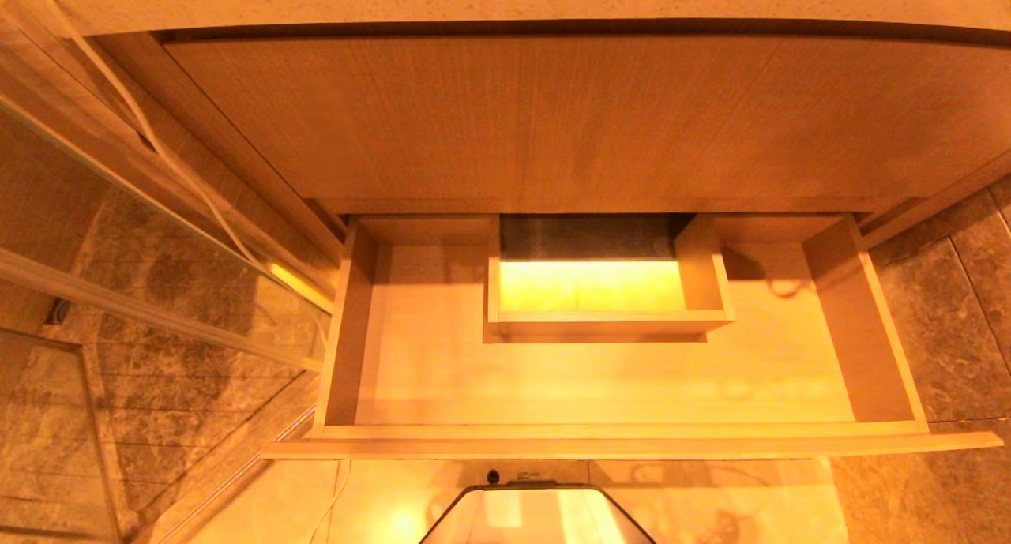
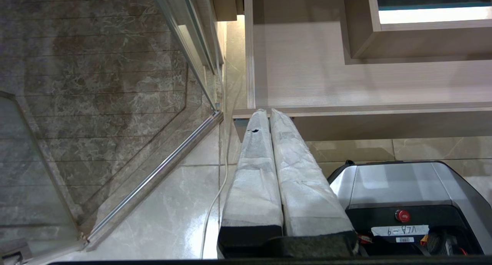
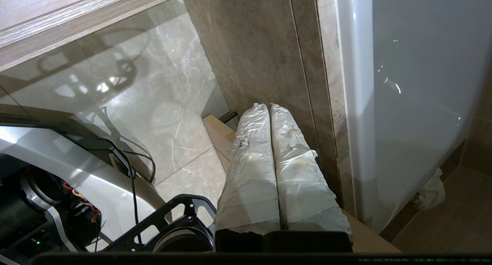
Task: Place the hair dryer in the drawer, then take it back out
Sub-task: Close the drawer
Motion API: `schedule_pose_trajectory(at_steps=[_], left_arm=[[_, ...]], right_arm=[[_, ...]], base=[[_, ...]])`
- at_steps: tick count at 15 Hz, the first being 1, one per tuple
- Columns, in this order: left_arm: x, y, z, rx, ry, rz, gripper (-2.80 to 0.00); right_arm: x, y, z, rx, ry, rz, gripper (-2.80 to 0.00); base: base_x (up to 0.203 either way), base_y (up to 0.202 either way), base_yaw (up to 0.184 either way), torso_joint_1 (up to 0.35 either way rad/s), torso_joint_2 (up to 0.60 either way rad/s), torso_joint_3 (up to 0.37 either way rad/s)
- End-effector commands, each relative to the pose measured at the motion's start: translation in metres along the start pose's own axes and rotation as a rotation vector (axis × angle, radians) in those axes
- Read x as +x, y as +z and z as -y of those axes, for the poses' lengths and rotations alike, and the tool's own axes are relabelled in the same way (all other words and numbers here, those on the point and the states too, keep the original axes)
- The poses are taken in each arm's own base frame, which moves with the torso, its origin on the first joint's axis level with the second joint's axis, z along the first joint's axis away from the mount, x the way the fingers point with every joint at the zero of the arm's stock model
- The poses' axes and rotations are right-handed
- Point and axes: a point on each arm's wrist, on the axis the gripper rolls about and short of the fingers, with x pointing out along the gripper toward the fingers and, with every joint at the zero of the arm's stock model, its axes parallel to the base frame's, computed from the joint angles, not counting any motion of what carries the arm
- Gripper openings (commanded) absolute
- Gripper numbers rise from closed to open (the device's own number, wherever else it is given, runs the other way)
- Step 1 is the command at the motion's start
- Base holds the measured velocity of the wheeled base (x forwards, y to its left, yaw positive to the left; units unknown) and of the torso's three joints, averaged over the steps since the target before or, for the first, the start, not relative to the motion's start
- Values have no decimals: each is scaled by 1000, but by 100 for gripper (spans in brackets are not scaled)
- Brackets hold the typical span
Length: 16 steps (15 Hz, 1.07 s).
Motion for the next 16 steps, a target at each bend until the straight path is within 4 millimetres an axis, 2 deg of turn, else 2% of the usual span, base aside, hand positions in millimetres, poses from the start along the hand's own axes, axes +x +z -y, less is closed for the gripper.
schedule_pose_trajectory(at_steps=[1, 6, 16], left_arm=[[0, 0, 0, 0, 0, -2, -280], [0, 0, 0, 0, 0, -1, -280], [0, 0, 0, 0, 0, -1, -280]], right_arm=[[-1, -2, 0, -2, 0, -5, -280], [-2, -2, 0, -3, 1, 7, -280], [-2, -8, -1, -5, 4, 5, -280]], base=[[0, 0, 0, 0, 0, 0], [0, 0, 0, -53, 93, 40], [0, 0, 0, -271, 431, 163]])
